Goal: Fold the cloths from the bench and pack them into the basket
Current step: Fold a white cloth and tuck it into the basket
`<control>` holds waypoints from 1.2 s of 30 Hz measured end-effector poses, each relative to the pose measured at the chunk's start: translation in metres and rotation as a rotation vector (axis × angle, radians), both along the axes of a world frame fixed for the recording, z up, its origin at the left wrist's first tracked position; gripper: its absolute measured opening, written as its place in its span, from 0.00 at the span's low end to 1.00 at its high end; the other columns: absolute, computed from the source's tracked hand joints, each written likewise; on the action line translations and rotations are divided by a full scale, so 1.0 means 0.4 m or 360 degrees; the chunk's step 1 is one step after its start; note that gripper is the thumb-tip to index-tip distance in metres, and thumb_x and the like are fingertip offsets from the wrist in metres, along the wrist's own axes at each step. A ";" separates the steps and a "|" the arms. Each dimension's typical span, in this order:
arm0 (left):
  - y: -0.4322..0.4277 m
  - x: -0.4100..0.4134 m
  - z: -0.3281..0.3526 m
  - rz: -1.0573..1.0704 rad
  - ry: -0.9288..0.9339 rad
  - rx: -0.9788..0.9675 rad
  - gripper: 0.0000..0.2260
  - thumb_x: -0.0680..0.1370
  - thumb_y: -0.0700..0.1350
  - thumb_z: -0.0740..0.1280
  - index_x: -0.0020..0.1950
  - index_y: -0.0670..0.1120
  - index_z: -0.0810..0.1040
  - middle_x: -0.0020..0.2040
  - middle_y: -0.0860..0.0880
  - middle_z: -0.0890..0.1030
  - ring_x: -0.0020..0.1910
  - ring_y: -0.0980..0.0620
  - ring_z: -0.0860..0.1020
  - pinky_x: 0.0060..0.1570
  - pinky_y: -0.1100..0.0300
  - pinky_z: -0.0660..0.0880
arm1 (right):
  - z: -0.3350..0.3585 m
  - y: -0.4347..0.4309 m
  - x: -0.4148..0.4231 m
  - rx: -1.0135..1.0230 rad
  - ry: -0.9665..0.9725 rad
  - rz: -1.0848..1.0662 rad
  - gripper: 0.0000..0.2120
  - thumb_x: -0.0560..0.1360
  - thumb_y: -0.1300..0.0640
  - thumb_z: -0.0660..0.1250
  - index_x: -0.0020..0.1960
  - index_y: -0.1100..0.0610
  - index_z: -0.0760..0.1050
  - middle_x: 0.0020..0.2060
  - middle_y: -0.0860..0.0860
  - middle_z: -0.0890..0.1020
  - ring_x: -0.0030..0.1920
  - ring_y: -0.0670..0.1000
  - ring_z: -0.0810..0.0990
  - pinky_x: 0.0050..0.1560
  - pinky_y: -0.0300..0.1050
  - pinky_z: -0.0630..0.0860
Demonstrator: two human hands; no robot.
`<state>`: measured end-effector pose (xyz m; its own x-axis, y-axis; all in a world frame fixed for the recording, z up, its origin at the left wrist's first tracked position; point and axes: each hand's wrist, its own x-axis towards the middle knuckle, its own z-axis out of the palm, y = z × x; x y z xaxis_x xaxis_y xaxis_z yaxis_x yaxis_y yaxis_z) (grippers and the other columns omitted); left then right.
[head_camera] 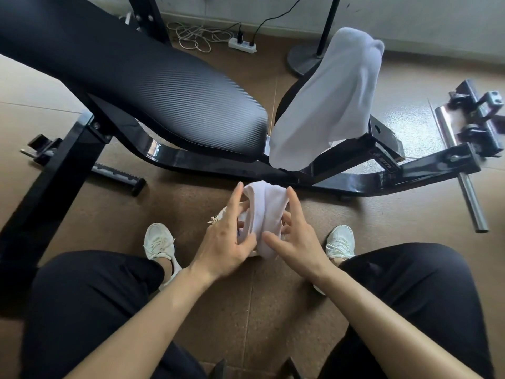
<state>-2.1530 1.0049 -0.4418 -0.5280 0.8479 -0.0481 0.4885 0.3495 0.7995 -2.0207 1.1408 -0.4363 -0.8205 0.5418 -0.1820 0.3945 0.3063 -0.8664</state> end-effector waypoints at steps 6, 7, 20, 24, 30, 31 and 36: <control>-0.001 -0.003 0.004 -0.0116 -0.0422 0.0057 0.25 0.76 0.45 0.62 0.74 0.52 0.72 0.71 0.56 0.74 0.66 0.59 0.76 0.66 0.54 0.77 | -0.017 0.028 -0.002 -0.0277 -0.0007 -0.0121 0.56 0.65 0.31 0.75 0.81 0.39 0.44 0.77 0.47 0.68 0.72 0.49 0.73 0.70 0.58 0.74; -0.001 -0.003 0.008 -0.0125 -0.0500 0.0071 0.24 0.76 0.45 0.61 0.73 0.51 0.73 0.71 0.57 0.74 0.65 0.61 0.76 0.63 0.59 0.78 | -0.022 0.034 -0.001 -0.0275 -0.0028 -0.0130 0.55 0.65 0.31 0.76 0.81 0.39 0.46 0.77 0.46 0.68 0.72 0.50 0.74 0.69 0.58 0.75; 0.019 0.006 -0.006 0.0265 -0.0690 0.0193 0.26 0.75 0.47 0.75 0.71 0.50 0.70 0.67 0.56 0.76 0.65 0.57 0.76 0.54 0.69 0.77 | -0.028 0.005 -0.014 0.0200 -0.0083 -0.0174 0.34 0.70 0.49 0.79 0.65 0.53 0.60 0.61 0.51 0.75 0.60 0.53 0.79 0.54 0.51 0.83; 0.023 0.004 -0.007 0.0369 -0.0624 0.0141 0.37 0.71 0.53 0.79 0.74 0.52 0.65 0.67 0.59 0.72 0.62 0.57 0.75 0.55 0.65 0.78 | -0.025 -0.003 -0.005 0.0067 0.0055 -0.0019 0.27 0.75 0.50 0.74 0.70 0.49 0.67 0.62 0.44 0.75 0.53 0.45 0.79 0.47 0.38 0.81; 0.009 -0.005 -0.037 0.0479 -0.0572 -0.0061 0.40 0.72 0.49 0.78 0.78 0.50 0.60 0.73 0.51 0.70 0.68 0.52 0.72 0.63 0.52 0.78 | -0.061 -0.027 0.005 -0.0313 0.0128 0.0160 0.28 0.76 0.68 0.63 0.72 0.46 0.74 0.68 0.37 0.74 0.65 0.40 0.74 0.56 0.39 0.79; 0.005 -0.006 -0.046 0.0498 -0.0614 -0.0115 0.38 0.74 0.48 0.77 0.79 0.50 0.60 0.73 0.51 0.70 0.68 0.51 0.72 0.63 0.52 0.77 | -0.067 -0.032 0.007 -0.0351 0.0113 0.0191 0.28 0.75 0.70 0.63 0.71 0.47 0.75 0.68 0.37 0.74 0.67 0.37 0.72 0.56 0.37 0.78; -0.024 0.003 -0.092 0.0684 -0.1290 -0.0158 0.26 0.79 0.39 0.69 0.75 0.52 0.65 0.68 0.51 0.75 0.63 0.51 0.76 0.59 0.53 0.77 | -0.134 -0.049 0.022 -0.0427 0.0014 0.0110 0.27 0.71 0.58 0.70 0.68 0.43 0.74 0.68 0.46 0.73 0.64 0.40 0.76 0.62 0.39 0.77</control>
